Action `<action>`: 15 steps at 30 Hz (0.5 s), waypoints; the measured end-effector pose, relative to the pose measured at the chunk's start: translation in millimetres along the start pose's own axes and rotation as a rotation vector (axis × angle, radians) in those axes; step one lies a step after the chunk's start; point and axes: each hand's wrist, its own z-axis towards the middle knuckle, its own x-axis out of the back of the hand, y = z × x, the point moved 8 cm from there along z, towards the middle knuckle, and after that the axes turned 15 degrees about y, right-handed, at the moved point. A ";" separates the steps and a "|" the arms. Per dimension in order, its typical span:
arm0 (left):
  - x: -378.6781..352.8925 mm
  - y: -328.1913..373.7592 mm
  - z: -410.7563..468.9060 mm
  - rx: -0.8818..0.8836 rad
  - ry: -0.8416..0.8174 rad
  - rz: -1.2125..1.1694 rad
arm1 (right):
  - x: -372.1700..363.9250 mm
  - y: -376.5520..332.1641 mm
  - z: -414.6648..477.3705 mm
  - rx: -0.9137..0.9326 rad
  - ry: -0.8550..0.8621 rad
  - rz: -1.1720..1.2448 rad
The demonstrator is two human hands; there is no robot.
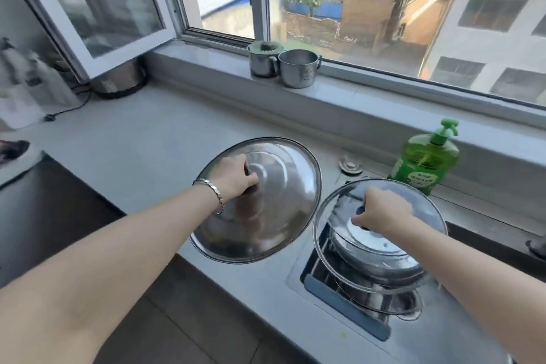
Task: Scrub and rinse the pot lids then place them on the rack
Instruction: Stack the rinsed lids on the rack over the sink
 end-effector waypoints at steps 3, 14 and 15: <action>23.5 -55.3 40.8 -0.072 0.026 0.066 | -17.1 -67.5 29.0 -0.014 -0.014 -0.033; 72.4 -218.9 206.1 -0.194 -0.022 0.277 | -49.4 -253.6 151.3 -0.071 -0.013 0.031; 71.3 -231.1 223.1 -0.187 -0.037 0.280 | -52.7 -268.6 165.0 -0.066 -0.015 0.031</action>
